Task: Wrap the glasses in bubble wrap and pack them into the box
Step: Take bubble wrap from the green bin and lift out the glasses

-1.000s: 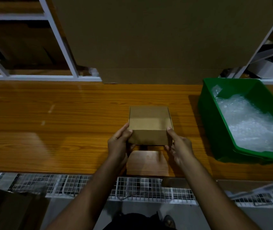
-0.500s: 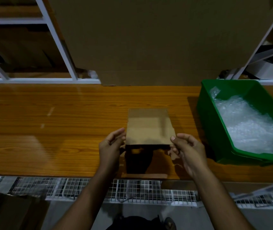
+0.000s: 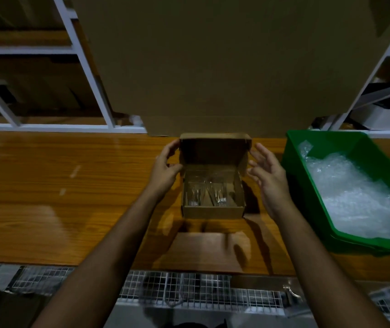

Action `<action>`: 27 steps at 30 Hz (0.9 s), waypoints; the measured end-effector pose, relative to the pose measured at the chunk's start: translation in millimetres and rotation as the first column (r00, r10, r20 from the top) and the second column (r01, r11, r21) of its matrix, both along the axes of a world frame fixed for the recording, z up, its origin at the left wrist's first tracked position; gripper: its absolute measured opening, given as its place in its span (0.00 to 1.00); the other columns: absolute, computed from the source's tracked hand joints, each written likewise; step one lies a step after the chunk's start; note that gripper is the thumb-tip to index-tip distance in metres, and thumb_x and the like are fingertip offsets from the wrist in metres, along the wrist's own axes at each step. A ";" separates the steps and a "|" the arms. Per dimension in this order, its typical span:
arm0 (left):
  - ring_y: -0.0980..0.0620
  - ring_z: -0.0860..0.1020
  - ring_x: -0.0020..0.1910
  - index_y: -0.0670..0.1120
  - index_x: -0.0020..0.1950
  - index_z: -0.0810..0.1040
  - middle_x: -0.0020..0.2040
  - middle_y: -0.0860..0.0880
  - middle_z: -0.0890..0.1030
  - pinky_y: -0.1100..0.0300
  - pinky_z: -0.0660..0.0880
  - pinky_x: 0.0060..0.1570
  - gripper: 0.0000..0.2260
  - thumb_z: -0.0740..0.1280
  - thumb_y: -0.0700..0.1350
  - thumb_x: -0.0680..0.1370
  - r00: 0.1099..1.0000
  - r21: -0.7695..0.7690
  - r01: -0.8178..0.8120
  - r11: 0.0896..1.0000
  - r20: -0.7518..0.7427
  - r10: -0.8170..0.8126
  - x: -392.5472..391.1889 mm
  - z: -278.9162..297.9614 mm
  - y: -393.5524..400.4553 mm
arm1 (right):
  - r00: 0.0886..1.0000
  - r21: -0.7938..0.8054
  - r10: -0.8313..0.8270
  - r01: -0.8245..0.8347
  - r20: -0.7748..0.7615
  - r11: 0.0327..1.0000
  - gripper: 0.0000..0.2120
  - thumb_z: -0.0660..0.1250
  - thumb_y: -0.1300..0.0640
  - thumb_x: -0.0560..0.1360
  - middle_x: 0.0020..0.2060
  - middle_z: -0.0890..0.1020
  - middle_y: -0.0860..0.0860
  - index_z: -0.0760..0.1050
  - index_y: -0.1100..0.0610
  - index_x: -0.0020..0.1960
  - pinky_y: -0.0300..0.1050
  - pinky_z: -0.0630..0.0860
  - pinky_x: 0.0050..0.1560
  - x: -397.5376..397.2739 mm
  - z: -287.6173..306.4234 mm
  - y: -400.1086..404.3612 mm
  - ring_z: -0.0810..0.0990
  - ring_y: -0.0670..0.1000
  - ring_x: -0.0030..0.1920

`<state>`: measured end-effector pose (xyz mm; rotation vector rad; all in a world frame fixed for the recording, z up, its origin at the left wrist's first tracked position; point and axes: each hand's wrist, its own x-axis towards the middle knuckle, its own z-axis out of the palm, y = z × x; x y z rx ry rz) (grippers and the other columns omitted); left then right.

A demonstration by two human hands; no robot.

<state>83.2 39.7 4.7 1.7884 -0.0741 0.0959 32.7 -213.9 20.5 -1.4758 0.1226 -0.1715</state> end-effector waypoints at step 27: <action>0.48 0.80 0.47 0.40 0.57 0.74 0.47 0.43 0.79 0.55 0.80 0.48 0.08 0.68 0.36 0.79 0.983 -0.171 -0.116 0.978 -0.159 0.089 6.5 -57.8 -16.0 | 0.955 -0.410 -0.240 0.151 -0.174 0.899 0.19 0.68 0.46 0.78 0.48 0.81 0.50 0.78 0.58 0.62 0.46 0.77 0.47 64.1 -67.6 1.7 0.80 0.52 0.49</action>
